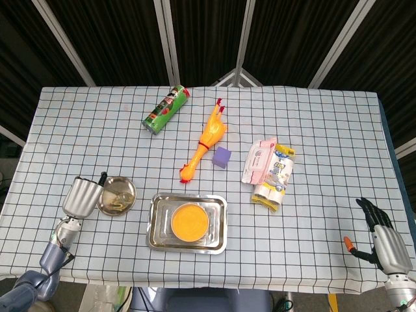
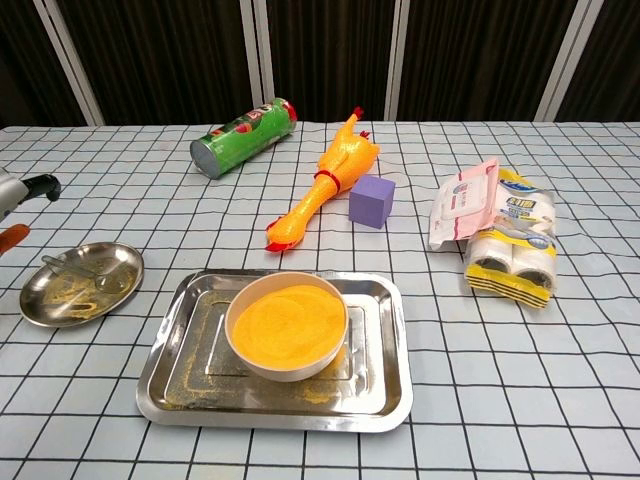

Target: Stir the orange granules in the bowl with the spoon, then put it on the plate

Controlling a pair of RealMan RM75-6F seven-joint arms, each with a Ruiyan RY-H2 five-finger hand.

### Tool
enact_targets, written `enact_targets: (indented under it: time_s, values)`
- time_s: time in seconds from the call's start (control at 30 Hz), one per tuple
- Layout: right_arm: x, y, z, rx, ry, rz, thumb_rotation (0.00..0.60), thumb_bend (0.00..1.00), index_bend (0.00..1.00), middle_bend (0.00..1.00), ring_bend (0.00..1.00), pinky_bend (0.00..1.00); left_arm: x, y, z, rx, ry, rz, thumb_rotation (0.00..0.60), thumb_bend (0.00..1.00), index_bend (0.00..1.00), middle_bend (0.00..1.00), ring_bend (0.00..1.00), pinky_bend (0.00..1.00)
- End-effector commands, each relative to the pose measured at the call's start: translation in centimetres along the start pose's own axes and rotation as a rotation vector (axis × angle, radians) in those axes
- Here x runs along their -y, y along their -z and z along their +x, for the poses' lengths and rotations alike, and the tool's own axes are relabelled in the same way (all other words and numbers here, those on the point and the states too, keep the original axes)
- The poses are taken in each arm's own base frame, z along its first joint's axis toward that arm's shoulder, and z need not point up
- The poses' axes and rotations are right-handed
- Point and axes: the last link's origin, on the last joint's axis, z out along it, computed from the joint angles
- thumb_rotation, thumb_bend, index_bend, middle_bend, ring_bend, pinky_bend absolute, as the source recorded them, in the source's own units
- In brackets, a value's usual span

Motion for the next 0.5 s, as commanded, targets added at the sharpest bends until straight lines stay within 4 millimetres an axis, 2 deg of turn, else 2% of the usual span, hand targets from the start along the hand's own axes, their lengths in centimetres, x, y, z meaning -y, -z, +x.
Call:
enact_targets:
  time_s: [0.03, 0.13, 0.2, 0.3, 0.37, 0.4, 0.5]
  values:
    - [0.0, 0.0, 0.0, 0.001, 0.002, 0.0, 0.6, 0.4, 0.0, 0.0, 0.0, 0.0, 1.2, 0.9, 1.2, -0.025, 0.092, 0.05, 0.6, 0.48, 0.33, 0.92, 0.94, 0.96]
    - [0.0, 0.0, 0.0, 0.001, 0.002, 0.002, 0.6, 0.4, 0.0, 0.0, 0.0, 0.0, 2.5, 2.7, 2.9, -0.045, 0.22, 0.099, 0.6, 0.45, 0.26, 0.77, 0.81, 0.84]
    - [0.0, 0.0, 0.0, 0.001, 0.004, 0.003, 0.6, 0.4, 0.0, 0.0, 0.0, 0.0, 3.0, 3.7, 3.8, -0.029, 0.269, 0.107, 0.6, 0.39, 0.17, 0.6, 0.67, 0.7]
    - [0.0, 0.0, 0.0, 0.002, 0.008, 0.002, 0.6, 0.41, 0.0, 0.0, 0.0, 0.0, 3.4, 5.0, 5.1, 0.026, 0.323, 0.119, 0.6, 0.28, 0.04, 0.21, 0.34, 0.39]
    - [-0.1, 0.0, 0.0, 0.001, 0.016, -0.001, 0.6, 0.4, 0.0, 0.0, 0.0, 0.0, 3.7, 6.1, 6.0, 0.08, 0.366, 0.133, 0.6, 0.22, 0.0, 0.06, 0.18, 0.26]
    - [-0.1, 0.0, 0.0, 0.0, 0.019, -0.002, 0.6, 0.4, 0.0, 0.0, 0.0, 0.0, 3.8, 6.7, 6.5, 0.11, 0.395, 0.138, 0.6, 0.19, 0.0, 0.02, 0.11, 0.2]
    - [-0.2, -0.1, 0.1, -0.009, 0.029, -0.007, 0.6, 0.4, 0.0, 0.0, 0.0, 0.0, 4.4, 8.7, 8.0, 0.213, 0.527, 0.166, 0.6, 0.15, 0.0, 0.0, 0.01, 0.04]
